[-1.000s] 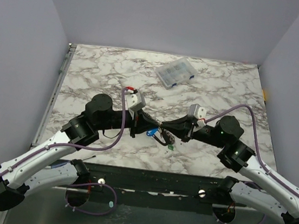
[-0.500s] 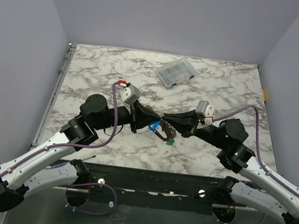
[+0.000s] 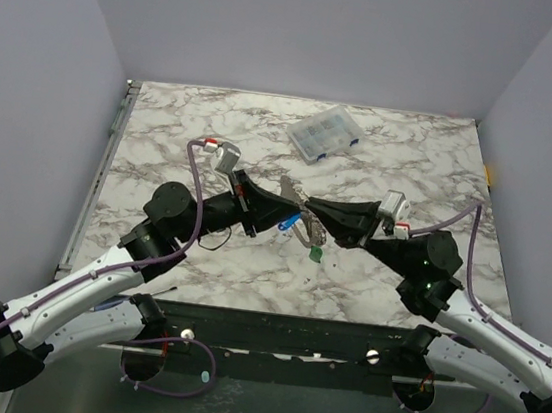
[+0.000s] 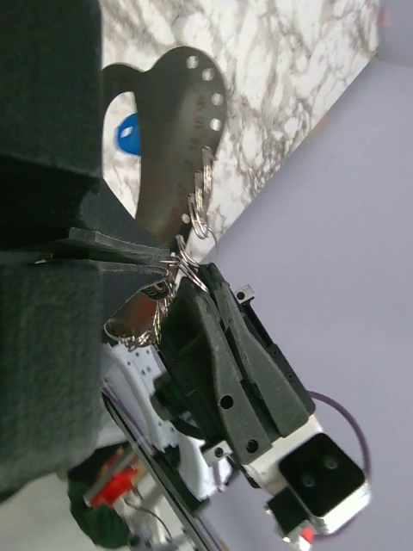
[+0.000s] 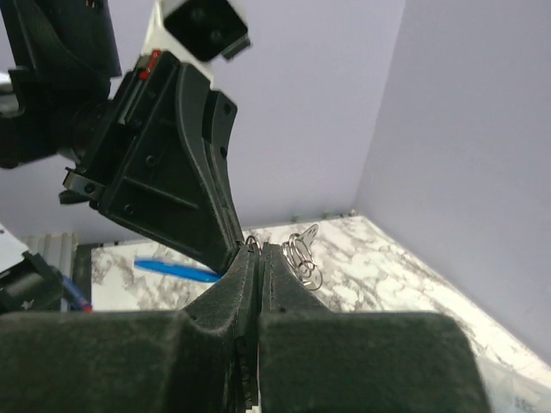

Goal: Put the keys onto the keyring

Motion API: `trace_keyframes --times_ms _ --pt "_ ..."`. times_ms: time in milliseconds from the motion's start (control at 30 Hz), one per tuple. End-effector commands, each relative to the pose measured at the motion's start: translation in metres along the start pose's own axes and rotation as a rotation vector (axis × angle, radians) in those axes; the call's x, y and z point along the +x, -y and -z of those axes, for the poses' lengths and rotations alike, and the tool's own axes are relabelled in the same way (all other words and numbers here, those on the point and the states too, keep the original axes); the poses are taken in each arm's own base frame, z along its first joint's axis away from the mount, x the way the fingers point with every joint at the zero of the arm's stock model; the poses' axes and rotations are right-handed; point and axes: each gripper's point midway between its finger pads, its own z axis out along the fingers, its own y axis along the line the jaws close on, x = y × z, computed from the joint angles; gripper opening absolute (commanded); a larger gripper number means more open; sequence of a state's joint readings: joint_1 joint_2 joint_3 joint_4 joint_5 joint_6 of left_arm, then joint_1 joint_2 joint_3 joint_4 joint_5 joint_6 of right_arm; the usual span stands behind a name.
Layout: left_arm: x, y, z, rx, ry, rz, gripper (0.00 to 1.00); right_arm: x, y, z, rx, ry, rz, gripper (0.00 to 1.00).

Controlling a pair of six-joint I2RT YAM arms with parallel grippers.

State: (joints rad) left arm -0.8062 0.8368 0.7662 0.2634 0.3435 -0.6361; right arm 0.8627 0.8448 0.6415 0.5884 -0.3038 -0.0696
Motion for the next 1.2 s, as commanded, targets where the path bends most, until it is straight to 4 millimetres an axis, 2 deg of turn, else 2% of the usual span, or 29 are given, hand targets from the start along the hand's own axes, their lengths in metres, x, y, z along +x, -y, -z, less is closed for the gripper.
trace_keyframes --times_ms 0,200,300,433,500,600,667,767,933,1167 --pt "-0.014 0.009 -0.001 0.005 0.105 0.291 0.0 -0.045 0.025 -0.003 0.122 0.23 0.079 0.01" --pt "-0.024 0.01 -0.001 0.003 0.157 0.382 0.0 -0.034 0.029 -0.016 0.126 0.279 0.086 0.01" --pt "-0.027 0.01 0.0 -0.002 0.171 0.397 0.0 -0.035 0.026 -0.022 0.101 0.295 0.091 0.01" --pt "-0.025 0.008 0.001 -0.006 0.173 0.404 0.0 -0.038 0.025 -0.021 0.099 0.312 0.091 0.01" --pt "-0.023 0.005 0.003 -0.018 0.176 0.409 0.08 -0.041 0.025 -0.017 0.108 0.319 0.092 0.01" --pt "-0.02 -0.003 0.007 -0.071 0.169 0.384 0.28 -0.045 0.025 -0.012 0.115 0.319 0.091 0.01" --pt "-0.02 -0.007 0.011 -0.108 0.165 0.323 0.4 -0.048 0.024 -0.007 0.116 0.324 0.08 0.01" --pt "-0.029 -0.004 0.019 -0.13 0.162 0.205 0.48 -0.049 0.019 -0.001 0.103 0.319 0.062 0.01" --pt "-0.038 0.012 0.029 -0.103 0.096 -0.005 0.49 -0.047 0.008 0.011 0.064 0.302 0.027 0.01" --pt "-0.035 0.028 0.027 0.006 0.03 -0.237 0.45 -0.043 -0.006 0.016 0.0 0.253 -0.017 0.01"
